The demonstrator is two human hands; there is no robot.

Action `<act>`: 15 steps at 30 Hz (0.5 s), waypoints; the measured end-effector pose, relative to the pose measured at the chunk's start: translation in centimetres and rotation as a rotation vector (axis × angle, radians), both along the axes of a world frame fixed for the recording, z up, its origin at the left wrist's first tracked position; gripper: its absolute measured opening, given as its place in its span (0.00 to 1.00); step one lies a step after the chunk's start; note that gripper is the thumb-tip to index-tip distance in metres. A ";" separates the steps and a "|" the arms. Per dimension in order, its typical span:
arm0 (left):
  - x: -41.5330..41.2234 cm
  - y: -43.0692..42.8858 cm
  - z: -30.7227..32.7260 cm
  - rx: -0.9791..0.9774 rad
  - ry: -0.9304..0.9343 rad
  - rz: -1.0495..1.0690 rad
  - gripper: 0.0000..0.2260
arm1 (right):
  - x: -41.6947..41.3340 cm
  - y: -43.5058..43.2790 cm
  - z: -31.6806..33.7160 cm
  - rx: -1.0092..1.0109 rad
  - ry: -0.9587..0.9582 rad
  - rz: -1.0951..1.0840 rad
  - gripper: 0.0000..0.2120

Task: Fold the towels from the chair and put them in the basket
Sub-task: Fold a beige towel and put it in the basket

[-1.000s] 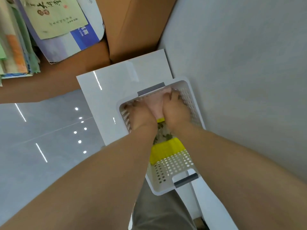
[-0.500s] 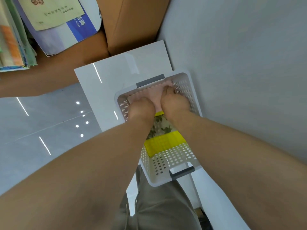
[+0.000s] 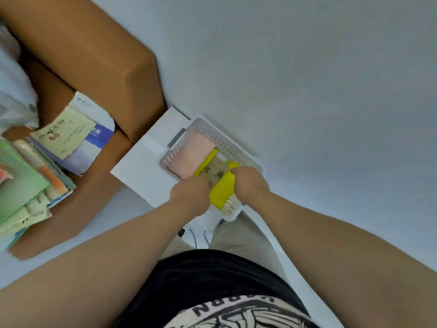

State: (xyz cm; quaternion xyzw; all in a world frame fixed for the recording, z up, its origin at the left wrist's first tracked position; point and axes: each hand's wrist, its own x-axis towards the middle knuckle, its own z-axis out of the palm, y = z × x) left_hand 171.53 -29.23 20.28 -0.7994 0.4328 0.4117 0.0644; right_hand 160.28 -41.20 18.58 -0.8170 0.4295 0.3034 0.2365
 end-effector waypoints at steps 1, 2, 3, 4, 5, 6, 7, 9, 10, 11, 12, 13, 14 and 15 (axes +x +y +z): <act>-0.6 0.6 0.1 -0.022 -0.009 -0.043 0.08 | -1.4 0.8 0.8 -0.006 -0.034 -0.084 0.20; -1.0 1.3 0.0 -0.029 -0.001 -0.067 0.10 | -2.3 1.5 1.4 -0.006 -0.078 -0.154 0.21; -1.9 1.8 0.1 -0.044 0.010 -0.125 0.12 | -4.0 2.8 2.1 -0.023 -0.127 -0.262 0.22; -3.2 2.1 0.6 -0.054 0.017 -0.203 0.13 | -6.1 4.2 3.0 -0.038 -0.184 -0.390 0.22; -4.7 2.6 1.2 -0.057 0.009 -0.296 0.13 | -8.3 6.0 3.7 -0.048 -0.253 -0.539 0.22; -6.3 3.1 1.8 -0.062 0.003 -0.395 0.13 | -10.5 7.8 4.3 -0.066 -0.324 -0.687 0.22; -8.0 3.6 2.3 -0.072 -0.007 -0.491 0.13 | -12.8 9.7 5.0 -0.084 -0.376 -0.831 0.21; -12.0 4.5 3.5 -0.105 0.001 -0.640 0.12 | -17.5 13.5 6.2 -0.099 -0.438 -1.077 0.21; -14.2 4.7 4.2 -0.117 0.017 -0.694 0.12 | -19.9 15.3 6.7 -0.106 -0.466 -1.182 0.20; -16.5 5.0 4.9 -0.128 0.037 -0.738 0.13 | -22.4 17.1 7.2 -0.117 -0.494 -1.282 0.20; -19.0 5.2 5.6 -0.132 0.060 -0.773 0.13 | -25.0 18.8 7.5 -0.132 -0.522 -1.373 0.20; -21.7 5.6 6.2 -0.131 0.088 -0.803 0.14 | -27.7 20.5 7.7 -0.152 -0.549 -1.461 0.19; -24.6 6.0 6.7 -0.132 0.123 -0.828 0.14 | -30.4 22.3 7.9 -0.175 -0.583 -1.545 0.19; -27.5 6.5 7.2 -0.131 0.162 -0.841 0.14 | -33.2 24.0 8.2 -0.197 -0.615 -1.627 0.19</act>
